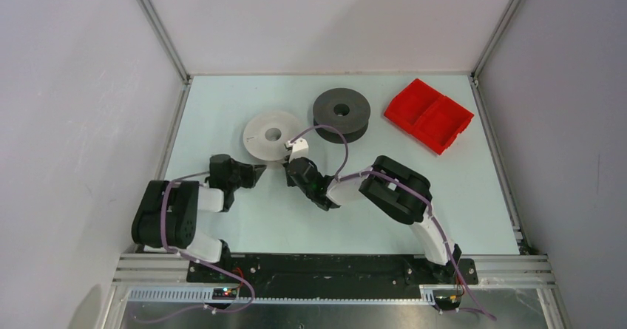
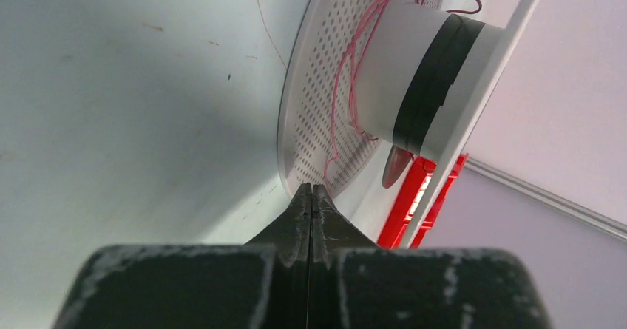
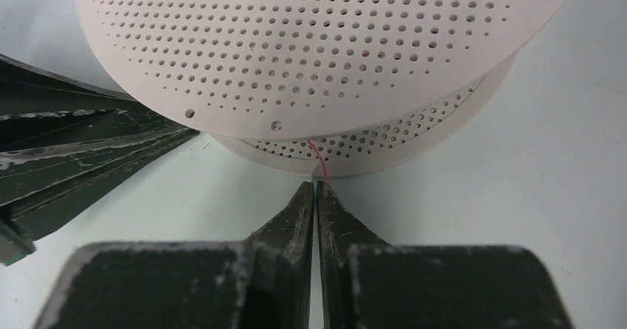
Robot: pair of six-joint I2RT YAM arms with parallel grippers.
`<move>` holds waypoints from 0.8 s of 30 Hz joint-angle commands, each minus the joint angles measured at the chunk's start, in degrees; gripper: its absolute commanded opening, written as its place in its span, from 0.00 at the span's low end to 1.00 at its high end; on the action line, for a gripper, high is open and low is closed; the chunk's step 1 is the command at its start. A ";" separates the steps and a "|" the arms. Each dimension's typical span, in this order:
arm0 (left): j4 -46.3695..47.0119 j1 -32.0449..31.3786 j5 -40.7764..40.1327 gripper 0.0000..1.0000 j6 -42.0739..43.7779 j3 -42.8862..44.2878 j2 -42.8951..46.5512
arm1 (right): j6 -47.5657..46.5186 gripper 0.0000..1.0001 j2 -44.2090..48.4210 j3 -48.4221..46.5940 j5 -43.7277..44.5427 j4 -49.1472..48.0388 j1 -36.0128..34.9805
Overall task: Wrap the cables
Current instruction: Adjust the cable on the cable reel.
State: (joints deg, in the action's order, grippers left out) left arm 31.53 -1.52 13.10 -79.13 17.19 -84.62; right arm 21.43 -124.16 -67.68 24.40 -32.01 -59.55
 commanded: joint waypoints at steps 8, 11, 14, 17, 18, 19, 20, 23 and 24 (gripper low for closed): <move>13.77 -2.66 -1.54 0.00 -5.00 -0.16 -7.34 | 0.65 0.09 1.77 1.57 -0.62 0.62 0.40; 14.66 -2.86 -2.21 0.00 -5.28 -0.14 -8.82 | 0.79 0.09 1.90 1.90 -0.76 0.31 0.43; 16.33 -3.07 -2.57 0.00 -5.97 -0.51 -9.93 | 0.98 0.09 2.24 2.54 -1.08 -0.25 0.42; 17.84 -3.28 -3.45 0.00 -6.75 -0.77 -11.13 | 0.81 0.09 2.69 2.85 -1.20 -0.53 0.32; 18.94 -3.35 -3.53 0.00 -6.96 -0.78 -11.72 | 0.70 0.09 2.78 2.98 -1.20 -0.52 0.18; 19.63 -3.42 -3.68 0.00 -7.43 -0.81 -11.98 | 0.62 0.09 2.91 3.03 -1.24 -0.54 0.11; 20.92 -3.54 -3.69 0.00 -7.65 -0.77 -12.61 | 0.52 0.09 2.93 3.13 -1.28 -0.57 0.02; 22.59 -3.72 -3.67 0.00 -8.27 -0.41 -13.73 | 0.45 0.09 2.96 3.37 -1.45 -0.81 -0.16; 22.78 -3.86 -3.64 0.00 -8.38 -0.27 -14.32 | 0.39 0.09 2.96 3.35 -1.46 -0.83 -0.18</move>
State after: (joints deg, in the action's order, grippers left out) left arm 49.47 -4.62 10.76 -86.13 16.82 -97.34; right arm 22.24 -123.13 -65.45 23.07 -33.78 -59.44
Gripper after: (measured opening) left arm 0.003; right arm 0.094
